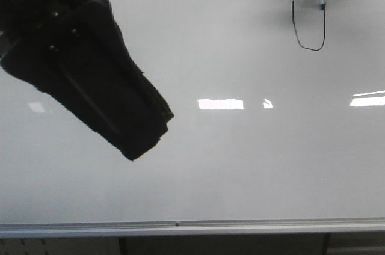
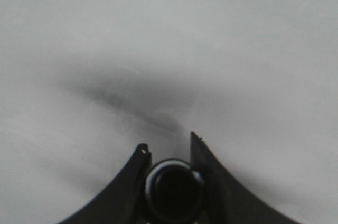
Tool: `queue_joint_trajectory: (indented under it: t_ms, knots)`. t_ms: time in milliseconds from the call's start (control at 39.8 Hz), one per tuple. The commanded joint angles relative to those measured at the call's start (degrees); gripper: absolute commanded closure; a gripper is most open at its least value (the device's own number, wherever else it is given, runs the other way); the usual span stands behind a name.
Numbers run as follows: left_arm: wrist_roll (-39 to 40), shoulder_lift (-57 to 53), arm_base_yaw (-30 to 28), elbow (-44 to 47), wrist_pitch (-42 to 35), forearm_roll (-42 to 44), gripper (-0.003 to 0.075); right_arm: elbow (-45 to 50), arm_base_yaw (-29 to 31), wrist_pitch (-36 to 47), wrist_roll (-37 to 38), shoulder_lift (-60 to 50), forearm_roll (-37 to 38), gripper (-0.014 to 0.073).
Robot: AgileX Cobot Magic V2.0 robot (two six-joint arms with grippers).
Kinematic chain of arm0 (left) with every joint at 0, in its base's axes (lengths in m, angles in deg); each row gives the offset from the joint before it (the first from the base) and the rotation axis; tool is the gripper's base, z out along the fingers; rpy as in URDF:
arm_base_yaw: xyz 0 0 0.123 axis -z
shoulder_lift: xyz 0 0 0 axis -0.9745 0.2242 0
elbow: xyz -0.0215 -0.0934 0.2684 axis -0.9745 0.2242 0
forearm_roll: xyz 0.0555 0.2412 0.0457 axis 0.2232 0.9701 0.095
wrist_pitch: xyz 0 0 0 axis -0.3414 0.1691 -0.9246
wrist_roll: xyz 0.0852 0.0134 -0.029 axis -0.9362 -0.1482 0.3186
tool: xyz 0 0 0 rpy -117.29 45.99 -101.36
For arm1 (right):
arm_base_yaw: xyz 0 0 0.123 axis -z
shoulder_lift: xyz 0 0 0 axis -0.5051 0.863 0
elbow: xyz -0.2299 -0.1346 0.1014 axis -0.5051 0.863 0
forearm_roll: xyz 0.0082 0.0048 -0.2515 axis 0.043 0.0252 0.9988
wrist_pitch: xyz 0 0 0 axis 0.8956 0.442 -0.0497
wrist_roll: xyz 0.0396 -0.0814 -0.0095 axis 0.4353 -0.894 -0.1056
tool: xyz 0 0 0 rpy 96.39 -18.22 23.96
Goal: Write number 0 on whiteboard
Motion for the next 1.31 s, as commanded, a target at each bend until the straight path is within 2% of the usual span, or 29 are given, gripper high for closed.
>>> queue_joint_trajectory:
  t_ms: [0,226,327,503,654,830,1006,1082,1157,1258,1283]
  knots:
    - [-0.1,-1.9,0.3,-1.7,0.6,-3.3,0.0740,-2.1,-1.7,6.0,0.0,-3.0,-1.0,0.0652]
    - [-0.1,-1.9,0.3,-1.7,0.6,-3.3,0.0740,-2.2,-4.7,5.8,0.4,-3.0,-1.8,0.0652]
    - [-0.1,-1.9,0.3,-1.7,0.6,-3.3,0.0740,-3.0,-4.7,0.6,0.4,-3.0,-5.7,0.0652]
    - [-0.1,-1.9,0.3,-1.7,0.6,-3.3,0.0740,-6.3,-4.7,-13.2,0.3,-3.1,-12.1,0.0654]
    - [-0.1,-1.9,0.3,-1.7,0.6,-3.3,0.0740,-8.2,-4.7,-22.4,0.2,-3.1,-14.1,0.0654]
    - [-0.1,-1.9,0.3,-1.7,0.6,-3.3,0.0739,-8.2,-4.7,-29.2,0.2,-3.1,-15.0,0.0654]
    - [-1.2,-1.9,0.3,-1.7,-0.2,-3.3,0.0730,-4.7,-4.7,-30.4,-1.3,-6.6,-19.9,0.0654]
    - [-1.5,-1.9,0.3,-1.7,-2.0,-3.3,0.0678,0.5,-4.7,-30.0,-3.5,-9.4,-23.2,0.0654]
    - [-2.6,-1.9,0.3,-1.7,-4.5,-3.9,0.0579,7.6,-4.7,-29.1,-5.6,-13.6,-25.5,0.0654]
    - [-2.8,-2.1,0.3,-1.7,-7.7,-5.1,0.0389,18.4,-4.7,-26.1,-7.8,-19.6,-27.0,0.0654]
    - [-2.8,-2.2,0.3,-1.7,-8.7,-5.4,0.0319,22.0,-4.7,-24.9,-8.4,-21.3,-27.2,0.0654]
